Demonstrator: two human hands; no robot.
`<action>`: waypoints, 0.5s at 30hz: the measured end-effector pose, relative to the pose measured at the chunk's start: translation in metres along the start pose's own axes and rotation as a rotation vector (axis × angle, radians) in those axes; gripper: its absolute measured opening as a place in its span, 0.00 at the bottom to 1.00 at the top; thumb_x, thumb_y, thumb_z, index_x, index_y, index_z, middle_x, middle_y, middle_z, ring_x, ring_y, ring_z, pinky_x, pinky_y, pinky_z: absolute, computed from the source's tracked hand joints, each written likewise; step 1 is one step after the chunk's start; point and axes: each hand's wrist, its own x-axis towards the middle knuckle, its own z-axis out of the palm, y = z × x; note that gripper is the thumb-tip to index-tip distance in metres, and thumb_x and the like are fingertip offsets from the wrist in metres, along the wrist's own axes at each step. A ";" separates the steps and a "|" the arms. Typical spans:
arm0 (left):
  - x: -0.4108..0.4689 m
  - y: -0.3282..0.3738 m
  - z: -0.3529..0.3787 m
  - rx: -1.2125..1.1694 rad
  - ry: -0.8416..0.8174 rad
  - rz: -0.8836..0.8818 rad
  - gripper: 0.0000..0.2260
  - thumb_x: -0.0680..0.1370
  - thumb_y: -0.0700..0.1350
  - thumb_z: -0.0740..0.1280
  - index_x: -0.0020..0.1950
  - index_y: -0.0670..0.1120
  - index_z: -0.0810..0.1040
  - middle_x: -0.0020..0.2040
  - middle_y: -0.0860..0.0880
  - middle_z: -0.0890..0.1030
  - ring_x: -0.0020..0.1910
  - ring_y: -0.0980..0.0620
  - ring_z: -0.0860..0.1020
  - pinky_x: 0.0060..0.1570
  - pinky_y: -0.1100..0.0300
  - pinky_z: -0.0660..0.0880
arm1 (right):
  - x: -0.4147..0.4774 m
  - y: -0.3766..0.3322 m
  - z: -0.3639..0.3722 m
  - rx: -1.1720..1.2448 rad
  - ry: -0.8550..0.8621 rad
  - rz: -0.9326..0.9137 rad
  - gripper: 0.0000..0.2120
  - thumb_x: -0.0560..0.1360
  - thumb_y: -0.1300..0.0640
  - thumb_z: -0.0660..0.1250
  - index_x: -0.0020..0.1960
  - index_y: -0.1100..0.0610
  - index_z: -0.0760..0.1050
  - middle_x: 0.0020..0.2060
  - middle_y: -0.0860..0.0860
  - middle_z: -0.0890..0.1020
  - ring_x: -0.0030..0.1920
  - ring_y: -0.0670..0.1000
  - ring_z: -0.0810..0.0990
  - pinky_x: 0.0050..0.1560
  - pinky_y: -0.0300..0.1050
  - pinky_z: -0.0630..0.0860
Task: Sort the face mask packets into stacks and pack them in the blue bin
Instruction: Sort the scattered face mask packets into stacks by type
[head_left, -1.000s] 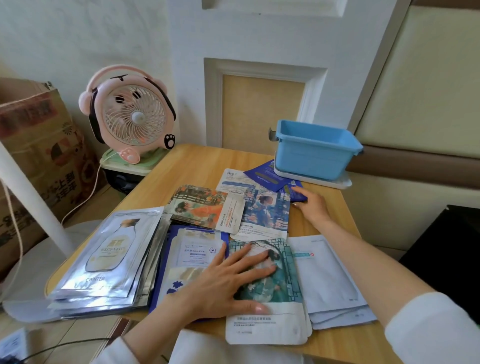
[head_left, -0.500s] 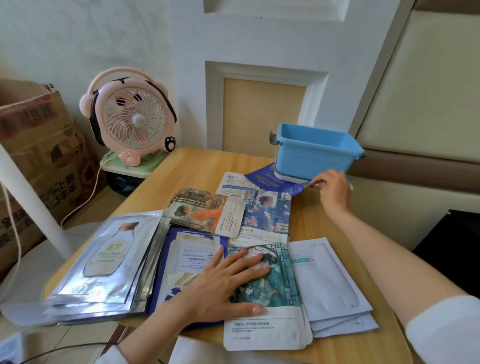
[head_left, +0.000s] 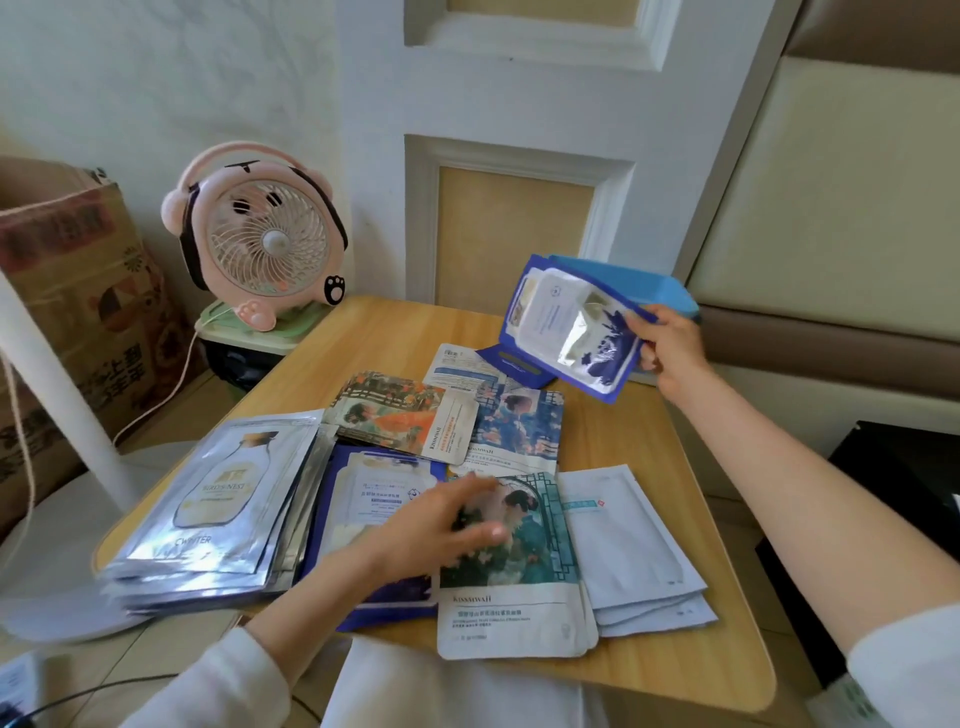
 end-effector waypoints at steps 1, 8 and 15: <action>-0.001 0.004 -0.002 -0.105 0.046 -0.030 0.33 0.72 0.64 0.59 0.74 0.51 0.61 0.72 0.53 0.67 0.69 0.56 0.67 0.68 0.57 0.65 | -0.007 0.001 0.005 0.039 -0.103 0.049 0.09 0.77 0.63 0.63 0.39 0.55 0.70 0.21 0.45 0.76 0.16 0.41 0.65 0.18 0.31 0.60; 0.006 0.023 -0.024 -0.942 0.387 -0.165 0.35 0.71 0.58 0.70 0.72 0.43 0.63 0.62 0.49 0.78 0.58 0.51 0.78 0.63 0.54 0.73 | -0.040 0.025 0.030 0.101 -0.664 0.278 0.31 0.51 0.49 0.83 0.48 0.57 0.74 0.32 0.51 0.83 0.24 0.45 0.79 0.23 0.36 0.75; -0.002 0.017 -0.035 -1.015 0.650 -0.084 0.14 0.79 0.37 0.62 0.63 0.47 0.72 0.48 0.47 0.83 0.44 0.52 0.83 0.44 0.57 0.81 | -0.051 0.036 0.035 0.019 -0.967 0.388 0.34 0.56 0.57 0.82 0.58 0.62 0.73 0.43 0.60 0.84 0.34 0.55 0.85 0.34 0.45 0.82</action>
